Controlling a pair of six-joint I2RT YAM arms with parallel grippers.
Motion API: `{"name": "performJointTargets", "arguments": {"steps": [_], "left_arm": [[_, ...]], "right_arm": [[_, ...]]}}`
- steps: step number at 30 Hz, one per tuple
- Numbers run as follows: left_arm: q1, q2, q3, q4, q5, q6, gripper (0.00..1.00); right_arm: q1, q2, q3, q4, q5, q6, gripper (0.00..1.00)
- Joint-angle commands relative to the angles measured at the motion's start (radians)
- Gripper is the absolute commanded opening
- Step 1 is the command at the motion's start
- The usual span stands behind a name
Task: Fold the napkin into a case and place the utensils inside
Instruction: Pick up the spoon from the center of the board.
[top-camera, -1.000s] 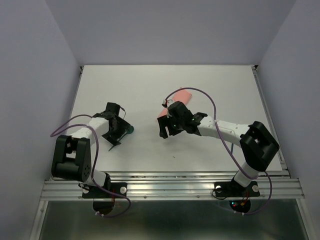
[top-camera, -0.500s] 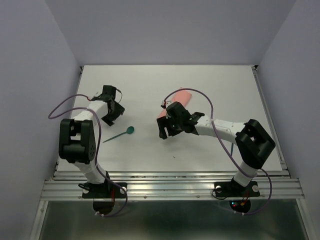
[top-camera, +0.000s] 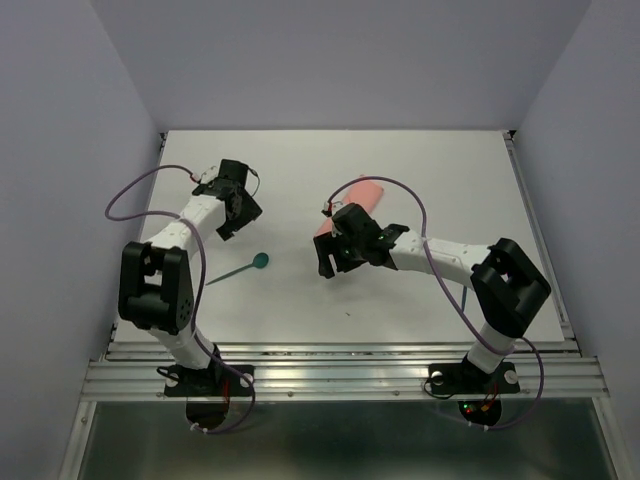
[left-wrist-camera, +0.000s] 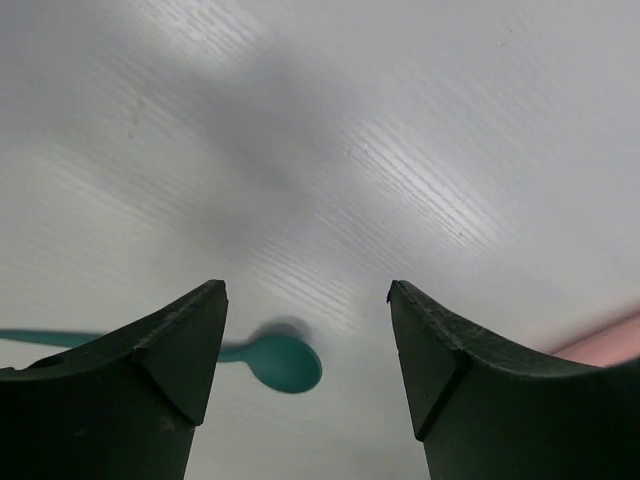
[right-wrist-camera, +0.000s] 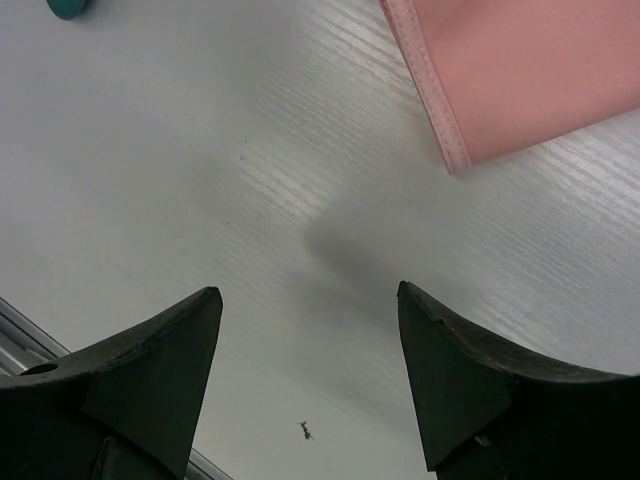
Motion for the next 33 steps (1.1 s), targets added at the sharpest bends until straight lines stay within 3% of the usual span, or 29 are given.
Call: {"name": "performJointTargets", "arguments": {"steps": [1, 2, 11, 16, 28, 33], "left_arm": [[0.011, -0.151, -0.099, -0.112, -0.065, -0.098, 0.79], [0.011, -0.190, -0.128, -0.119, -0.051, -0.148, 0.84], [0.006, -0.293, -0.375, -0.075, 0.098, -0.297, 0.99], [0.006, -0.279, -0.383, -0.072, 0.102, -0.339, 0.98], [0.014, -0.158, -0.303, -0.027, 0.003, -0.377, 0.84], [0.014, -0.107, -0.254, -0.021, -0.074, -0.345, 0.71]], "right_arm": [[0.000, 0.001, 0.027, 0.009, 0.013, 0.004, 0.76], [0.000, 0.004, 0.030, 0.007, 0.010, 0.005, 0.76], [0.000, 0.016, 0.029, 0.009, -0.002, -0.018, 0.77], [0.000, 0.012, 0.018, 0.013, -0.010, -0.015, 0.77], [0.000, -0.025, -0.033, 0.019, -0.016, -0.006, 0.77], [0.000, -0.019, -0.030, 0.021, -0.019, -0.001, 0.77]]}}
